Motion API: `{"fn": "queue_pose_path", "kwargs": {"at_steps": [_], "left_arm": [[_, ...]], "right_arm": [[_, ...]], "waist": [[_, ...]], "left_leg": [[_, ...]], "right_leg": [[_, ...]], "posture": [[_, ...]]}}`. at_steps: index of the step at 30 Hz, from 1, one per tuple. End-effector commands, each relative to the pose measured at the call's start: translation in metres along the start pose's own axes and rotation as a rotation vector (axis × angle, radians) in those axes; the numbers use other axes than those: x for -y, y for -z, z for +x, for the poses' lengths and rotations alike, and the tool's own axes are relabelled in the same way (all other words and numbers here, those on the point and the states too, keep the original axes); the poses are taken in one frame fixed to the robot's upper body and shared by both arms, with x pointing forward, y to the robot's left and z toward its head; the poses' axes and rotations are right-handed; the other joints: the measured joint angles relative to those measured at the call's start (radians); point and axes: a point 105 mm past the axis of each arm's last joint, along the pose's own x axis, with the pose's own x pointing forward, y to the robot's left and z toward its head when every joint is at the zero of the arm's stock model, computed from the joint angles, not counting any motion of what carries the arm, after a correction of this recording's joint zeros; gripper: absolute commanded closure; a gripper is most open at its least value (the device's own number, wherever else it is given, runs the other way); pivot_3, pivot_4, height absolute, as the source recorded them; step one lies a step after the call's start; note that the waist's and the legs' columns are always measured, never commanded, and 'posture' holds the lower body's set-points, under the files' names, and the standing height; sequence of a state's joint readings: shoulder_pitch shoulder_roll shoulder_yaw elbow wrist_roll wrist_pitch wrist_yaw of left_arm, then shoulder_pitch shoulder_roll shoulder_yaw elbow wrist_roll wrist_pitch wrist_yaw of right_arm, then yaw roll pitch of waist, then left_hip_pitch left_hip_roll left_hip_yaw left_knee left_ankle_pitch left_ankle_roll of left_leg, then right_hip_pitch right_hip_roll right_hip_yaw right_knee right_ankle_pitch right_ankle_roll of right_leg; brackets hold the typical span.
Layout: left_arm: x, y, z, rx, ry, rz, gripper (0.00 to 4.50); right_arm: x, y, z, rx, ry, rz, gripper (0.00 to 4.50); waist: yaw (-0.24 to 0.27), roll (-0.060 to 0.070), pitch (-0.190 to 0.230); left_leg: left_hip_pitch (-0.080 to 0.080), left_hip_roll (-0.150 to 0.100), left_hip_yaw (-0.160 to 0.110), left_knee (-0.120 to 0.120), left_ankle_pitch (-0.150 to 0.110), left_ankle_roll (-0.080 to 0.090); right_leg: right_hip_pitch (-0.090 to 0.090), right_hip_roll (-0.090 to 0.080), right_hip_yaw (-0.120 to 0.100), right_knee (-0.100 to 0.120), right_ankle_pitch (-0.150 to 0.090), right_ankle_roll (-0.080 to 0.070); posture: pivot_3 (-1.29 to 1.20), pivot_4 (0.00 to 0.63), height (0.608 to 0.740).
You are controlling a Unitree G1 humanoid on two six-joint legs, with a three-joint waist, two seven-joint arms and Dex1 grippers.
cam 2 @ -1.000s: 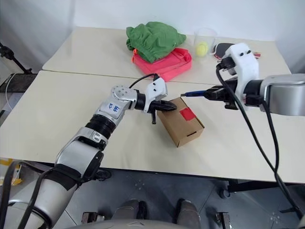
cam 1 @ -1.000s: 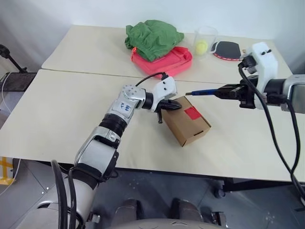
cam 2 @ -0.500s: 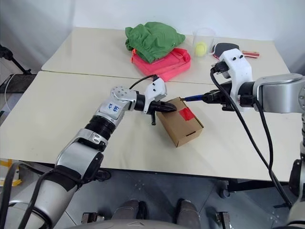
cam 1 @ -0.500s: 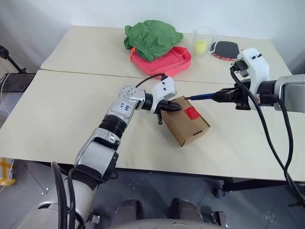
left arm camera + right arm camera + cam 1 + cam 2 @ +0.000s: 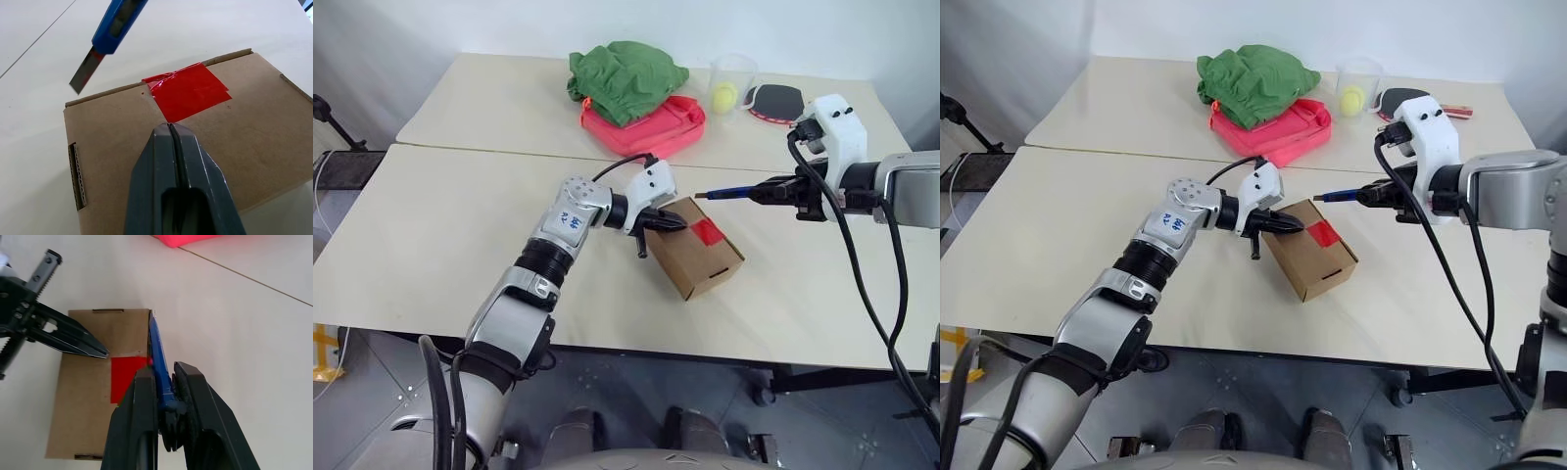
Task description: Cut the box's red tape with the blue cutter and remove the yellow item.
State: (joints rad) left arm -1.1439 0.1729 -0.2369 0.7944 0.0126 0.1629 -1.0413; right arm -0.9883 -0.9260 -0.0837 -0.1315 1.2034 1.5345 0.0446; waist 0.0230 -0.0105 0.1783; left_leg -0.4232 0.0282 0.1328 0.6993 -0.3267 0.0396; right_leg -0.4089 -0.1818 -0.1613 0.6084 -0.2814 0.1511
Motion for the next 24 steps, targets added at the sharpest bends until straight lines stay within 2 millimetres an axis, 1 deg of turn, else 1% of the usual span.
{"fn": "queue_pose_path", "kwargs": {"at_steps": [1, 11, 18, 24], "left_arm": [[0.005, 0.011, 0.001, -0.039, 0.015, -0.011, 4.5], [0.004, 0.012, -0.001, -0.043, 0.008, -0.012, 4.5], [0.005, 0.014, -0.002, -0.045, 0.008, -0.017, 4.5], [0.003, 0.013, -0.003, -0.047, 0.0, -0.018, 4.5]], "right_arm": [[-0.003, -0.005, -0.006, 0.037, -0.002, -0.019, 4.25], [0.0, 0.001, -0.005, 0.017, 0.016, -0.02, 4.25], [0.005, 0.0, -0.011, 0.028, 0.02, -0.011, 4.25], [-0.003, 0.011, -0.008, 0.002, -0.038, -0.014, 4.25]], "waist": [[-0.001, 0.0, 0.0], [-0.002, 0.0, 0.0], [-0.001, 0.0, 0.0], [-0.002, 0.0, 0.0]], "left_leg": [[0.0, 0.0, 0.0, 0.0, 0.0, 0.0], [0.001, 0.0, 0.0, 0.0, 0.0, 0.0], [0.001, 0.0, 0.0, 0.0, 0.0, 0.0], [0.001, 0.0, 0.0, 0.0, 0.0, 0.0]], "right_leg": [[0.0, 0.0, 0.0, 0.0, 0.0, 0.0], [0.0, 0.0, 0.001, 0.001, 0.0, 0.0], [0.0, 0.0, 0.001, 0.001, 0.0, 0.0], [0.0, 0.0, 0.001, 0.002, 0.0, 0.0]], "posture": [[0.0, 0.15, 0.74], [0.0, 0.15, 0.74], [0.0, 0.15, 0.74], [0.0, 0.15, 0.74]]}}
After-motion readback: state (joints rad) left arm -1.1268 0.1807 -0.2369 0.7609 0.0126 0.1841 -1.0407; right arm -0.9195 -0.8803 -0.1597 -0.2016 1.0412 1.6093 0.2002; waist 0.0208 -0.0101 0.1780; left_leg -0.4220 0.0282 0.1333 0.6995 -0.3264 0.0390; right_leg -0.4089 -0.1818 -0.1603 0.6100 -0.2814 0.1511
